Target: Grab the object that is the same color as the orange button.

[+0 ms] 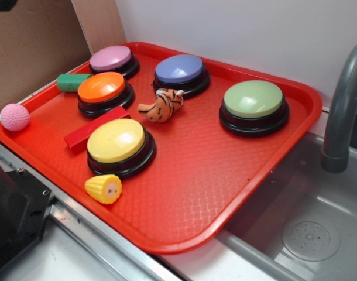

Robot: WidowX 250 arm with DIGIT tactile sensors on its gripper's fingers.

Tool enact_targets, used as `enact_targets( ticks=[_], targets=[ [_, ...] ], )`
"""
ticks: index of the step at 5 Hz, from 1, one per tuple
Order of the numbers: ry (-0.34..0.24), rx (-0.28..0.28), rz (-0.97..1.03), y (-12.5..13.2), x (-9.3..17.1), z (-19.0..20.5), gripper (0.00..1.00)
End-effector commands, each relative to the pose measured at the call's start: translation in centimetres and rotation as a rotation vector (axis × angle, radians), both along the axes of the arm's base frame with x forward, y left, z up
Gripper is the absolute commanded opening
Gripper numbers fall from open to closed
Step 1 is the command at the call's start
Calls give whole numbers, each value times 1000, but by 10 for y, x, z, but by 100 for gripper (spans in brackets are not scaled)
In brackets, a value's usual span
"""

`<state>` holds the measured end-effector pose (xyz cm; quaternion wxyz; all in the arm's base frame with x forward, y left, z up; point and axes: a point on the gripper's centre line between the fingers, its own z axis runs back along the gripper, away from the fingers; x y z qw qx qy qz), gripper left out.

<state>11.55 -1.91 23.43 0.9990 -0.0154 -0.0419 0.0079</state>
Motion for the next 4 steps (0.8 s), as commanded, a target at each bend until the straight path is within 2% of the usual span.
enact_targets(
  ticks=[1, 2, 3, 4],
  targets=[
    [0, 0, 0, 0, 0, 0, 100],
    [-87, -17, 8, -2, 9, -4, 100],
    [-184, 38, 102, -6, 30, -19, 100],
    [-254, -17, 145, -12, 59, -41, 100]
  ],
)
